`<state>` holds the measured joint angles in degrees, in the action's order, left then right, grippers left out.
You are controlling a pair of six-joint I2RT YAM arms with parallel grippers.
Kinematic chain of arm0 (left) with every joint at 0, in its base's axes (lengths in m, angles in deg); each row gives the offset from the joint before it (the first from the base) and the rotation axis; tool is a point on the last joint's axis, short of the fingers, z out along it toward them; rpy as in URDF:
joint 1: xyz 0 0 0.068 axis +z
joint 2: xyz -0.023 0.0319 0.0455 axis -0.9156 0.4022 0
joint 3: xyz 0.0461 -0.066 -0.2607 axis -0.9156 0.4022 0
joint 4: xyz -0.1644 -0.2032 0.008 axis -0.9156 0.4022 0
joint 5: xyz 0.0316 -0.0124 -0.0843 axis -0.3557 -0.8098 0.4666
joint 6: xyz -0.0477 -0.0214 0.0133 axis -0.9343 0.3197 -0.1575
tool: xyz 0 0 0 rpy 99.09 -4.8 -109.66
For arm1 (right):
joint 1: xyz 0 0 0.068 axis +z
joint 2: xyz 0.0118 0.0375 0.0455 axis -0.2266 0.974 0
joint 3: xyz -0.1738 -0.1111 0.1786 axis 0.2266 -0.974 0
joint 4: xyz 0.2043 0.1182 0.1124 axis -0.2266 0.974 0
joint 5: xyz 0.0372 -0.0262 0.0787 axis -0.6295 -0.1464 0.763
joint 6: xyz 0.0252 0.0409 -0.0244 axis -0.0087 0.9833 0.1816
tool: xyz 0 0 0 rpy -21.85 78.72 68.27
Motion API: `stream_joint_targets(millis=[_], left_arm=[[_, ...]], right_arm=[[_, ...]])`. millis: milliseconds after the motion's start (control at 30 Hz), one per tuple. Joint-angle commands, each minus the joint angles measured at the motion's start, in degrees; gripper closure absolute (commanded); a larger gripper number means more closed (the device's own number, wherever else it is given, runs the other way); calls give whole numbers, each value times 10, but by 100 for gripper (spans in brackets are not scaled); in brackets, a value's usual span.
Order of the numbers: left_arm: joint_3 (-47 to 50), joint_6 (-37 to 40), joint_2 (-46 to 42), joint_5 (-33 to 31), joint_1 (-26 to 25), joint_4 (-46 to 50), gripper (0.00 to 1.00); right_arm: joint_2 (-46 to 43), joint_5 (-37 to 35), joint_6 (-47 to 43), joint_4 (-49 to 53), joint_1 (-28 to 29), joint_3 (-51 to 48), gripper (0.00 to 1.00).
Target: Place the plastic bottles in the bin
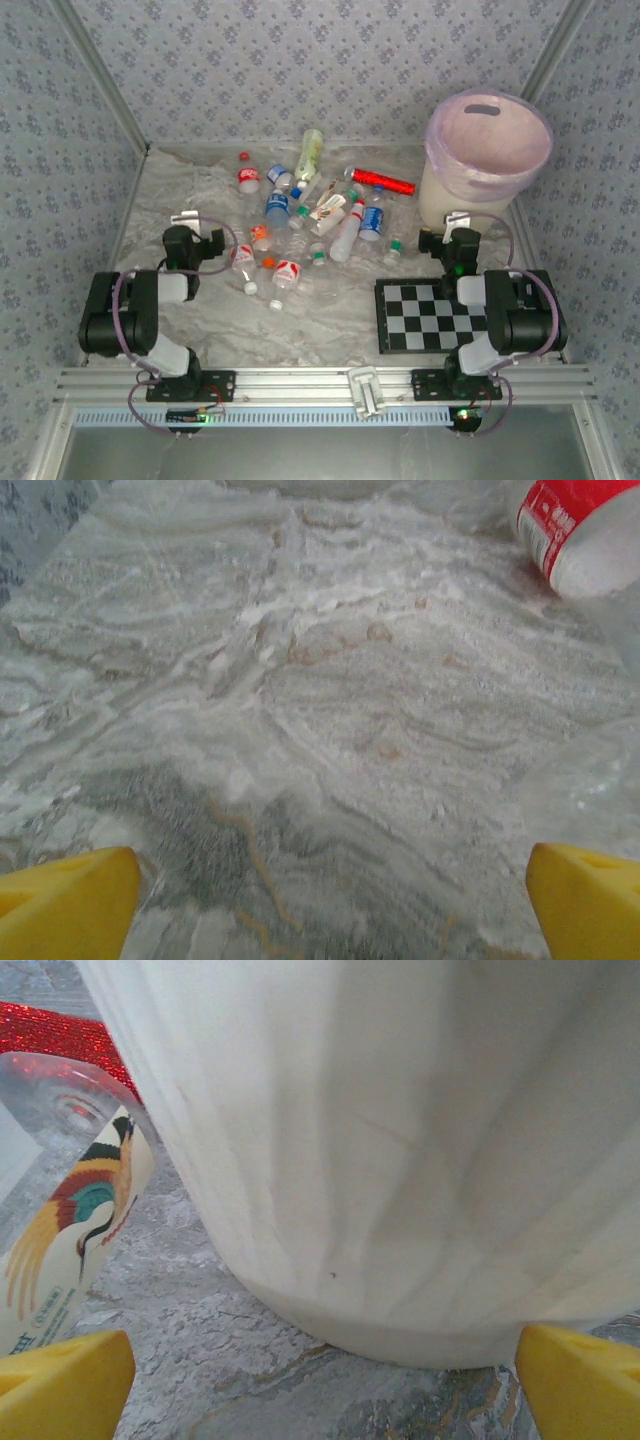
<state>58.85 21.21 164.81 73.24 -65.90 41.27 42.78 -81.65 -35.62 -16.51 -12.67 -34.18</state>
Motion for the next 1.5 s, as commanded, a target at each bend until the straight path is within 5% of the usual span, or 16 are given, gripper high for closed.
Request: stream_joint_targets(millis=[0, 167, 367, 567, 833, 1067, 1467], left_arm=[[-73, -42, -113, -45, 2, 158, 1], [-163, -191, -227, -24, -14, 451, 1], [-184, -256, -292, 4, -159, 600, 1], [-136, -330, -269, 31, -236, 593, 6], [-106, -339, -214, -17, -238, 569, 20], [-83, -330, -154, 51, -224, 488, 17], [-127, -274, -150, 17, -211, 570, 47]], right_arm=[[-75, -37, -12, 146, 20, 61, 0], [-152, -77, 64, 411, 75, 144, 0], [-229, -146, 126, 563, 175, 165, 0], [-284, -126, 204, 685, 237, 190, 0], [-356, -49, 242, 721, 269, 207, 0], [-357, -18, 226, 737, 284, 237, 2], [-308, 82, 194, 768, 307, 312, 6]])
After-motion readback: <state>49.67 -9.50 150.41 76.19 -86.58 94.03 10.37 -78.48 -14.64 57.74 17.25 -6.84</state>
